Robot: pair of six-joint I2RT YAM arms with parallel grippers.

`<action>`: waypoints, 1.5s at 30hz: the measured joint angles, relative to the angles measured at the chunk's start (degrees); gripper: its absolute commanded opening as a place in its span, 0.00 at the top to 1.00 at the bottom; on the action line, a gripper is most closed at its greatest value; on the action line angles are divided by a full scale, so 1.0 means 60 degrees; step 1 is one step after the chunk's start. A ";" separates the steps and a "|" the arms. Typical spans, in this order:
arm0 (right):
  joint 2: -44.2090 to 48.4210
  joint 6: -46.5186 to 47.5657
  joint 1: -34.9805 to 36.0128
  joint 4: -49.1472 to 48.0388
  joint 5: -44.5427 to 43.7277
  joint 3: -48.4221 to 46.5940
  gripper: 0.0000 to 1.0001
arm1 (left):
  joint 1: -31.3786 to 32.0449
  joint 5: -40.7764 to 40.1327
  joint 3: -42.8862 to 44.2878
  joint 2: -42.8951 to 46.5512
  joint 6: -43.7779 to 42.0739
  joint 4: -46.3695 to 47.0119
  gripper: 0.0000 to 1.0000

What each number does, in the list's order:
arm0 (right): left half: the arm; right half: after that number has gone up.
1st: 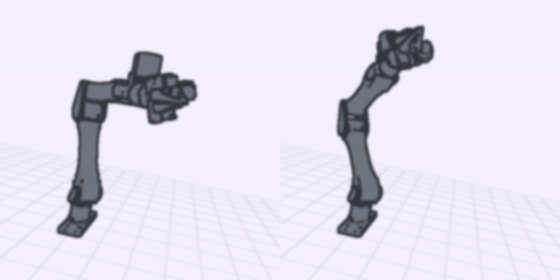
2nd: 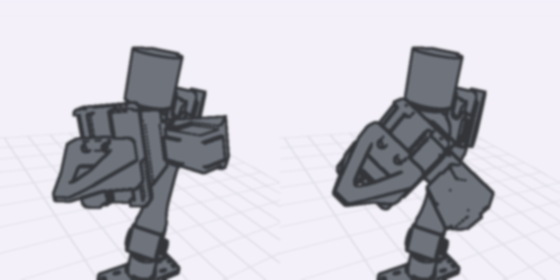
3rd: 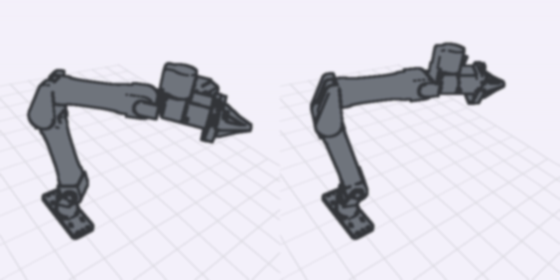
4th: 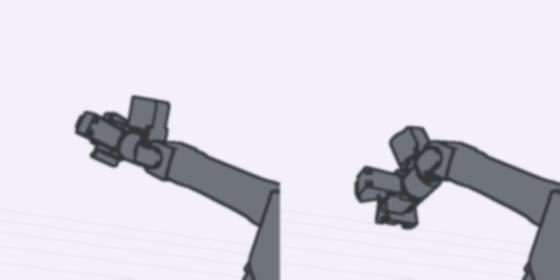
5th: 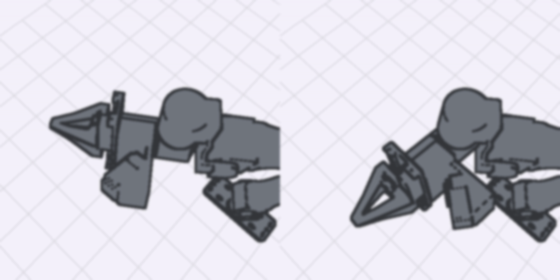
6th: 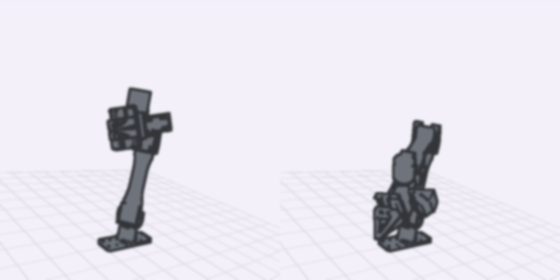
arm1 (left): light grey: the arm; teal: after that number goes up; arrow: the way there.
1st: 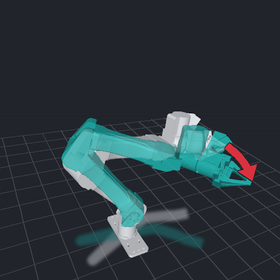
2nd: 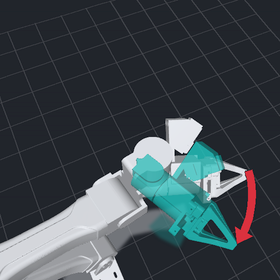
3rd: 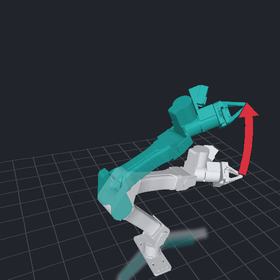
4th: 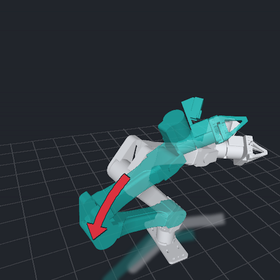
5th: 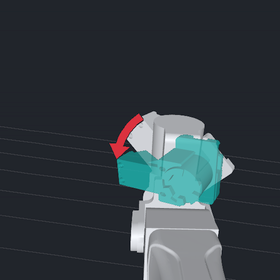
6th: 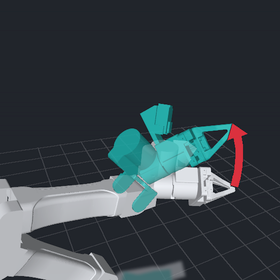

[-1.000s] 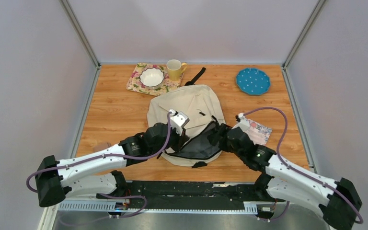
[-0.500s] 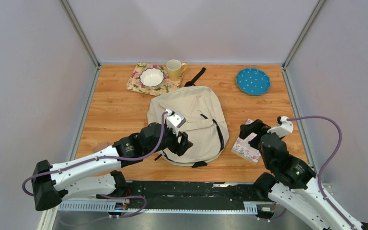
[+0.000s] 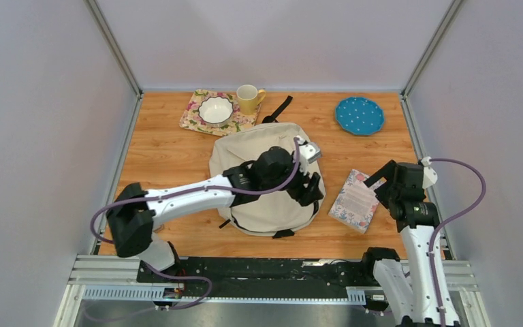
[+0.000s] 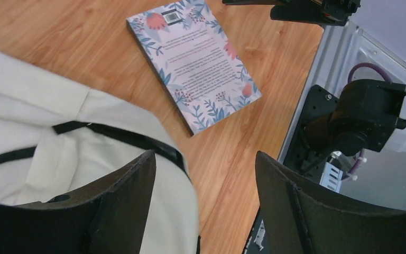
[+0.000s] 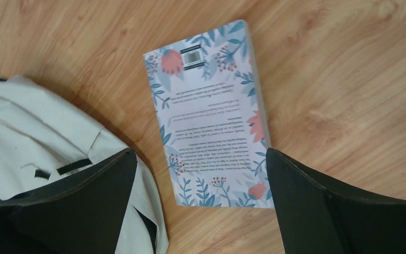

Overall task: Pack the student bag
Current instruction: Pick up the book from the center of the board.

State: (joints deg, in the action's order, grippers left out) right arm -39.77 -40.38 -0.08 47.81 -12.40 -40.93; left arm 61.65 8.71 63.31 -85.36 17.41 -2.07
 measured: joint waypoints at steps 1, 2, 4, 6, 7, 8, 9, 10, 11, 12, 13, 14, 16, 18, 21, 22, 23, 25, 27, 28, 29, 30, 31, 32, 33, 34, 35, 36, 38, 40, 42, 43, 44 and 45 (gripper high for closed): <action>-0.0069 -0.0011 -0.0568 0.0051 0.0372 0.0066 0.04 | 0.0004 0.0197 0.0368 -0.0433 0.0004 0.0157 0.23; -0.0138 -0.0011 -0.1067 0.0098 0.0623 0.0120 0.04 | 0.0004 0.0484 0.1013 -0.1089 0.0011 0.0200 0.23; -0.0357 0.0029 -0.1883 0.0233 0.1144 0.0164 0.04 | 0.0004 0.0805 0.1920 -0.2004 0.0018 0.0215 0.23; -0.0634 0.0117 -0.2488 0.0211 0.1687 0.0266 0.04 | 0.0000 0.1147 0.2951 -0.2994 0.0069 0.0189 0.23; -0.0780 0.0175 -0.2692 0.0204 0.1891 0.0342 0.04 | -0.0022 0.1319 0.3384 -0.3457 0.0124 0.0219 0.23; -0.0914 0.0219 -0.2881 0.0182 0.2058 0.0448 0.04 | -0.0051 0.1530 0.3763 -0.3916 0.0219 0.0229 0.22; -0.1042 0.0248 -0.3053 0.0171 0.2251 0.0565 0.04 | -0.0062 0.1708 0.3949 -0.4269 0.0302 0.0240 0.23; -0.1188 0.0244 -0.3213 0.0164 0.2466 0.0678 0.04 | -0.0109 0.1872 0.4047 -0.4539 0.0412 0.0248 0.22; -0.1319 0.0229 -0.3370 0.0131 0.2670 0.0794 0.04 | -0.0142 0.2029 0.4095 -0.4809 0.0546 0.0248 0.22; -0.1446 0.0186 -0.3534 0.0022 0.2885 0.0973 0.04 | -0.0186 0.2218 0.4109 -0.5100 0.0699 0.0244 0.22; -0.1526 0.0113 -0.3621 -0.0040 0.2994 0.1122 0.04 | -0.0233 0.2353 0.4120 -0.5348 0.0849 0.0248 0.22; -0.1577 -0.0015 -0.3687 -0.0120 0.3075 0.1300 0.04 | -0.0280 0.2481 0.4142 -0.5614 0.0994 0.0237 0.22; -0.1570 -0.0280 -0.3748 -0.0412 0.3224 0.1712 0.04 | -0.0375 0.2692 0.4295 -0.6186 0.1268 0.0164 0.22; -0.1555 -0.0466 -0.3763 -0.0772 0.3402 0.2091 0.04 | -0.0426 0.2863 0.4506 -0.6626 0.1443 0.0011 0.21; -0.1683 -0.0550 -0.3763 -0.1151 0.3515 0.2419 0.04 | -0.0528 0.3060 0.4798 -0.7093 0.1683 -0.0080 0.21; -0.1781 -0.0550 -0.3763 -0.1239 0.3519 0.2452 0.04 | -0.0539 0.3082 0.4812 -0.7144 0.1741 -0.0098 0.21; -0.1923 -0.0546 -0.3763 -0.1315 0.3541 0.2466 0.04 | -0.0539 0.3100 0.4816 -0.7169 0.1781 -0.0124 0.21; -0.2157 -0.0532 -0.3763 -0.1479 0.3639 0.2466 0.05 | -0.0528 0.3166 0.4816 -0.7176 0.1843 -0.0131 0.21; -0.2393 -0.0492 -0.3763 -0.1639 0.3796 0.2473 0.06 | -0.0521 0.3330 0.4885 -0.7235 0.1931 -0.0127 0.21; -0.2495 -0.0463 -0.3763 -0.1719 0.3901 0.2484 0.07 | -0.0521 0.3428 0.4936 -0.7300 0.1993 -0.0113 0.21; -0.2579 -0.0437 -0.3763 -0.1840 0.4014 0.2506 0.07 | -0.0521 0.3563 0.4980 -0.7380 0.2065 -0.0080 0.21; -0.2659 -0.0423 -0.3763 -0.1927 0.4138 0.2532 0.09 | -0.0521 0.3694 0.4983 -0.7453 0.2167 -0.0004 0.20; -0.2736 -0.0386 -0.3763 -0.2025 0.4262 0.2561 0.10 | -0.0521 0.3821 0.4983 -0.7530 0.2269 0.0055 0.20; -0.2772 -0.0335 -0.3763 -0.2069 0.4324 0.2583 0.13 | -0.0521 0.3960 0.4983 -0.7624 0.2375 0.0149 0.20; -0.2798 -0.0280 -0.3767 -0.2087 0.4375 0.2586 0.14 | -0.0532 0.4109 0.4991 -0.7683 0.2488 0.0295 0.20; -0.2794 -0.0233 -0.3778 -0.2095 0.4419 0.2586 0.14 | -0.0557 0.4200 0.5002 -0.7697 0.2572 0.0324 0.20; -0.2787 -0.0186 -0.3792 -0.2095 0.4455 0.2590 0.18 | -0.0579 0.4269 0.5002 -0.7715 0.2652 0.0368 0.20; -0.2754 -0.0117 -0.3799 -0.2095 0.4524 0.2590 0.21 | -0.0605 0.4342 0.5002 -0.7745 0.2736 0.0415 0.20; -0.2656 -0.0029 -0.3814 -0.2116 0.4575 0.2619 0.27 | -0.0652 0.4499 0.5002 -0.7777 0.2874 0.0499 0.20; -0.2495 0.0076 -0.3840 -0.2149 0.4608 0.2714 0.33 | -0.0681 0.4583 0.5005 -0.7803 0.2958 0.0550 0.20; -0.2273 0.0171 -0.3876 -0.2149 0.4666 0.2801 0.39 | -0.0714 0.4601 0.5016 -0.7807 0.3009 0.0546 0.21; -0.2157 0.0219 -0.3891 -0.2149 0.4707 0.2827 0.42 | -0.0732 0.4605 0.5016 -0.7807 0.3020 0.0543 0.21; -0.2011 0.0229 -0.3909 -0.2149 0.4765 0.2841 0.45 | -0.0758 0.4605 0.5016 -0.7807 0.3031 0.0535 0.22; -0.1854 0.0251 -0.3916 -0.2160 0.4834 0.2849 0.48 | -0.0783 0.4601 0.5016 -0.7807 0.3038 0.0535 0.24</action>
State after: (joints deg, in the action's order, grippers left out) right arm -50.89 -38.87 -23.57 34.85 16.60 -23.83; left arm 56.95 36.32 93.41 -132.20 35.64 1.15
